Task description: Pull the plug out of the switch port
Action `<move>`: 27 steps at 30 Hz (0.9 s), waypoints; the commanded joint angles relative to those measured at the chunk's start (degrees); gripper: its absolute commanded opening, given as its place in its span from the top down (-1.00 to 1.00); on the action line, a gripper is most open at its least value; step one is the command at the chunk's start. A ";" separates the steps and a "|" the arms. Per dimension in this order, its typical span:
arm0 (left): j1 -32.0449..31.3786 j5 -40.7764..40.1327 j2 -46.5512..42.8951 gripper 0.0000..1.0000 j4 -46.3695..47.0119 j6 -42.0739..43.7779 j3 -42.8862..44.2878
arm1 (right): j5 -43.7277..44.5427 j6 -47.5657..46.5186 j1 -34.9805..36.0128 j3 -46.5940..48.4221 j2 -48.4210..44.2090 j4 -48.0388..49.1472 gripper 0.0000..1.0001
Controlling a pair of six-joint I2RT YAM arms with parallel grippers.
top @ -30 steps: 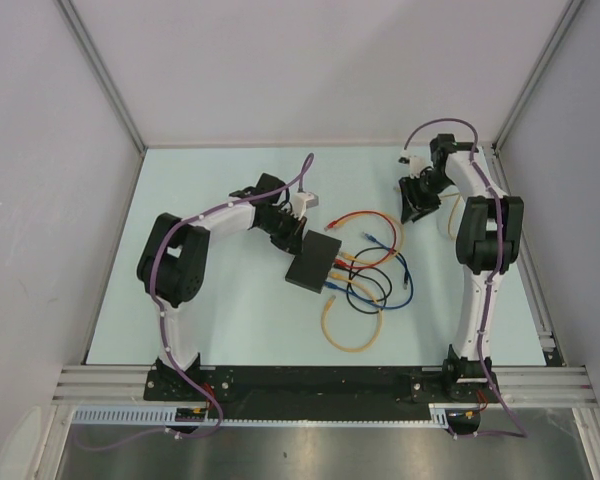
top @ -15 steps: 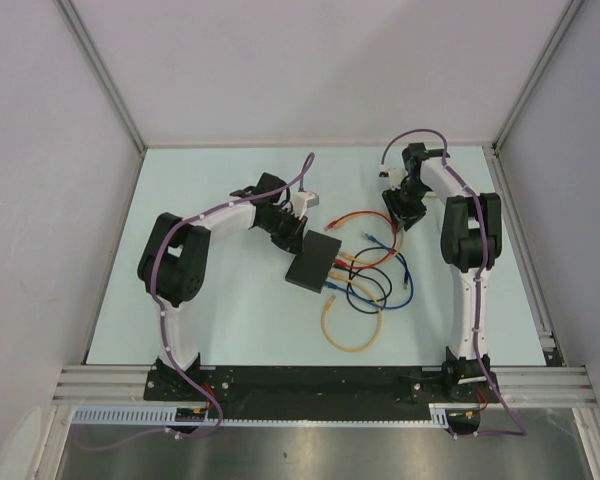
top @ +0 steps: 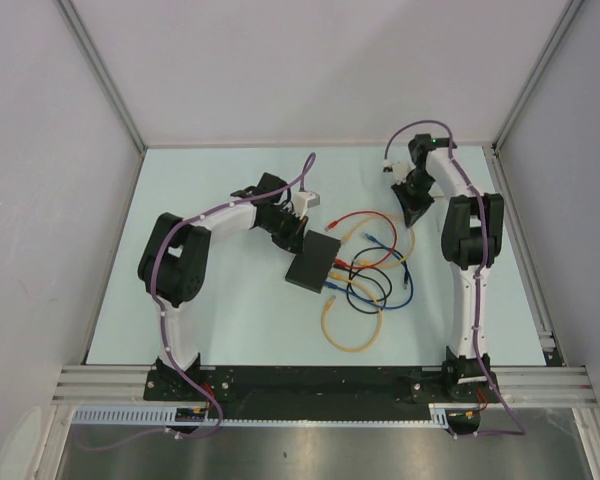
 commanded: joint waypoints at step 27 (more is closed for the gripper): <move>-2.24 -6.98 1.82 0.90 -1.24 3.13 -1.75 | 22.30 -12.23 -6.53 21.65 8.27 18.05 1.00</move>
